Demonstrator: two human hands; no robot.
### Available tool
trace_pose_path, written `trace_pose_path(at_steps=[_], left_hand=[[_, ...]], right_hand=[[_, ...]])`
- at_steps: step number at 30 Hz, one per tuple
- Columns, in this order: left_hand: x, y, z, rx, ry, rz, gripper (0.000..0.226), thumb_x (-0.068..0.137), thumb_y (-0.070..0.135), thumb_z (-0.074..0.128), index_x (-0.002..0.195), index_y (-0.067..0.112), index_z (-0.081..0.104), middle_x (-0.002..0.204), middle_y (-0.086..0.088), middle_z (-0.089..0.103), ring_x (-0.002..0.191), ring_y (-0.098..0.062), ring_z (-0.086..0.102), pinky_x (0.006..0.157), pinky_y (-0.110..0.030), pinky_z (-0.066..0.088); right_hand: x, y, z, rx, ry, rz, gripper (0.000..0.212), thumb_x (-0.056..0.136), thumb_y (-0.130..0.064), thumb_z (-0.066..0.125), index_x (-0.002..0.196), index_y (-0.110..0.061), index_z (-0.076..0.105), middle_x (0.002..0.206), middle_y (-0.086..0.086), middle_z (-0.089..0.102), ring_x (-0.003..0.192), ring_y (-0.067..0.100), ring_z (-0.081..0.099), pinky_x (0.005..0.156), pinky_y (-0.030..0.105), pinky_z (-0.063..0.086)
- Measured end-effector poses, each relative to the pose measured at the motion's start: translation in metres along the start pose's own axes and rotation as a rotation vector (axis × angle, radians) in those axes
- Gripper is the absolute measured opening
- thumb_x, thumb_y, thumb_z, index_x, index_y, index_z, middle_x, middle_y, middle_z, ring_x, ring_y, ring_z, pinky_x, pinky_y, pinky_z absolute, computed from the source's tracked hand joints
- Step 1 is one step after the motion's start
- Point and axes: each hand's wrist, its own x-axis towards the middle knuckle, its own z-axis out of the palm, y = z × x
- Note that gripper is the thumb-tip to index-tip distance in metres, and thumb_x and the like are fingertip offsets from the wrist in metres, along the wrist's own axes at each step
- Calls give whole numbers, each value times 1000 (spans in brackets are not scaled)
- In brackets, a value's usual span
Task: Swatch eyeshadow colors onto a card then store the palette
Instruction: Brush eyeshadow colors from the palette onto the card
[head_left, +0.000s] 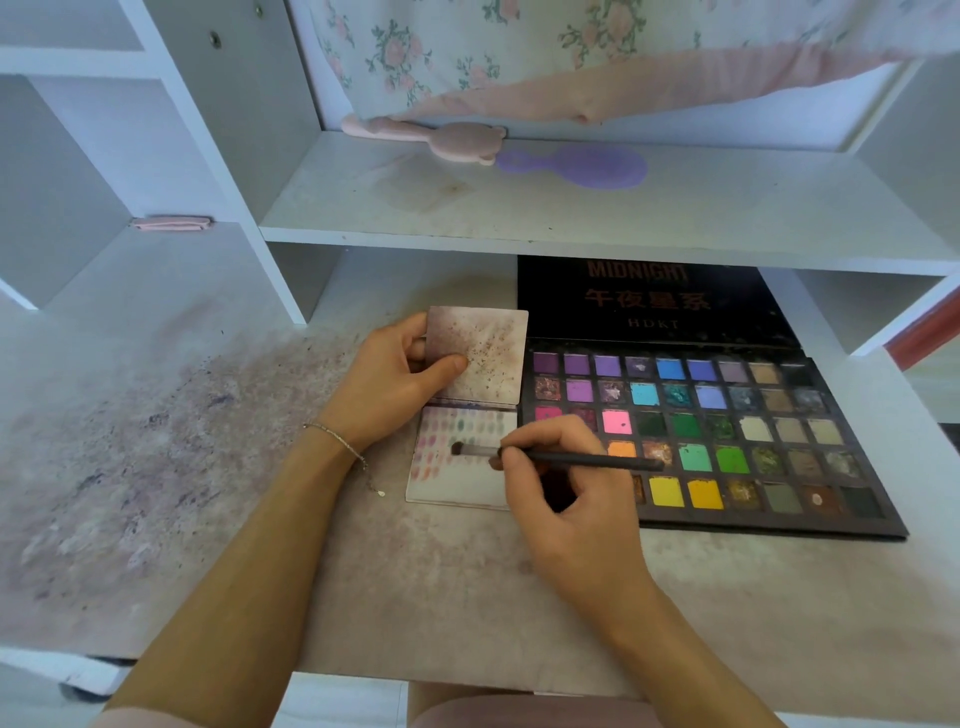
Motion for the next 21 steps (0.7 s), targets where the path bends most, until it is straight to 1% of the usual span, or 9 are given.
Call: trace_pose_path(at_steps=[1, 3, 7, 9, 11, 13, 15, 17, 21], left_hand=[[0, 0, 0, -2, 1, -1, 28, 85, 3, 60, 95, 29, 57, 82, 14, 68, 77, 0, 68, 64, -11, 51], [0, 0, 0, -6, 0, -1, 28, 84, 3, 60, 95, 30, 57, 83, 14, 68, 77, 0, 67, 65, -11, 51], [0, 0, 1, -15, 0, -8, 28, 85, 3, 60, 94, 30, 57, 80, 17, 67, 74, 4, 67, 60, -8, 49], [0, 1, 1, -13, 6, -5, 28, 85, 4, 60, 94, 30, 56, 81, 17, 67, 74, 4, 66, 60, -7, 48], [-1, 1, 2, -5, 14, 1, 28, 84, 4, 60, 94, 30, 56, 82, 17, 67, 74, 5, 66, 60, -7, 48], [-1, 2, 2, 6, 22, 4, 28, 84, 5, 61, 94, 31, 56, 82, 18, 66, 75, 6, 66, 60, -6, 48], [-2, 2, 2, 5, 29, -3, 28, 84, 5, 61, 94, 31, 57, 82, 19, 66, 75, 6, 66, 60, -7, 48], [-2, 2, 3, 1, 38, -9, 27, 84, 5, 61, 94, 29, 57, 84, 15, 67, 76, 4, 66, 62, -8, 49], [-3, 4, 3, 14, 49, -18, 24, 84, 4, 61, 96, 25, 58, 85, 14, 67, 76, 5, 66, 61, -8, 49]], right_hand=[[0, 0, -2, 20, 52, 1, 7, 81, -24, 54, 81, -31, 56, 79, -9, 59, 66, 11, 57, 53, 20, 47], [0, 1, -8, 47, 147, 12, 14, 82, -18, 56, 85, -31, 58, 81, -12, 60, 66, 8, 57, 55, 12, 43], [-1, 2, -31, -18, 214, -14, 24, 83, -11, 50, 90, -33, 58, 84, -9, 60, 65, 9, 55, 54, 16, 44], [-3, 2, -44, -43, 246, -25, 26, 83, -11, 50, 90, -35, 57, 86, -12, 60, 70, 7, 57, 57, 12, 46], [-6, 4, -58, -51, 273, -5, 25, 83, -13, 50, 90, -35, 57, 87, -16, 61, 76, 4, 59, 61, 12, 49], [-9, 7, -71, -64, 299, 34, 26, 86, -9, 52, 90, -34, 57, 87, -17, 62, 80, 4, 60, 61, 13, 51], [-13, 10, -82, -104, 318, 60, 27, 88, -8, 51, 87, -35, 56, 83, -15, 63, 78, 2, 61, 57, 14, 51], [-16, 11, -92, -180, 331, 67, 21, 86, -17, 45, 82, -37, 53, 70, -11, 61, 70, -1, 60, 51, 10, 47], [-22, 14, -100, -273, 295, 72, 19, 83, -19, 40, 77, -34, 50, 62, -11, 55, 64, -4, 56, 49, 6, 42]])
